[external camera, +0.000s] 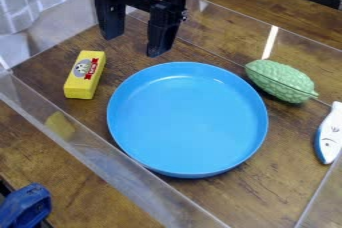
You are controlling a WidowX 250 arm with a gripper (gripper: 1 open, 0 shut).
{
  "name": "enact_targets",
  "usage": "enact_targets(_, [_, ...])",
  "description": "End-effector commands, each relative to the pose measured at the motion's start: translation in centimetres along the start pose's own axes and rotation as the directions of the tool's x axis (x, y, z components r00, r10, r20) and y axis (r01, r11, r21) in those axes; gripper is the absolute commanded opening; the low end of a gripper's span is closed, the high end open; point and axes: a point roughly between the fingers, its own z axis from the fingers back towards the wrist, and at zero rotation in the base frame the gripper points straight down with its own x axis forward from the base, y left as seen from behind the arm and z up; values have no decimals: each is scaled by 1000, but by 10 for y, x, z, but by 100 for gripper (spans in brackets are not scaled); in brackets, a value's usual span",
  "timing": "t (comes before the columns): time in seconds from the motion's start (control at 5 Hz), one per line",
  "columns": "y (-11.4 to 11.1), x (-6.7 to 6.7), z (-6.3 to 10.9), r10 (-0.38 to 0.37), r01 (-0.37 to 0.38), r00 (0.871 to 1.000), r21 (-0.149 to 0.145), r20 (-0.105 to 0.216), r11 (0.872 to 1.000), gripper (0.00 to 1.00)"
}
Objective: Put the white object in the blue tray
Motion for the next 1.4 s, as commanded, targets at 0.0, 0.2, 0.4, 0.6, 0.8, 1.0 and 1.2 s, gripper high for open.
enact_targets(0.0, [-2, 1, -6, -11, 11, 1000, -1, -17, 1000, 100])
enact_targets(0.2, [-9, 6, -14, -37, 37, 999, 0, -32, 999, 100])
enact_targets(0.4, [-21, 15, -18, -77, 77, 997, -3, -32, 997, 100])
enact_targets(0.6, [-30, 24, -21, -94, 94, 995, -4, -27, 996, 100])
enact_targets(0.8, [-31, 25, -23, -104, 104, 994, 0, -33, 995, 100])
enact_targets(1.0, [-31, 27, -26, -108, 108, 993, 1, -44, 994, 100])
enact_targets(1.2, [-32, 28, -29, -111, 112, 992, 3, -54, 994, 100])
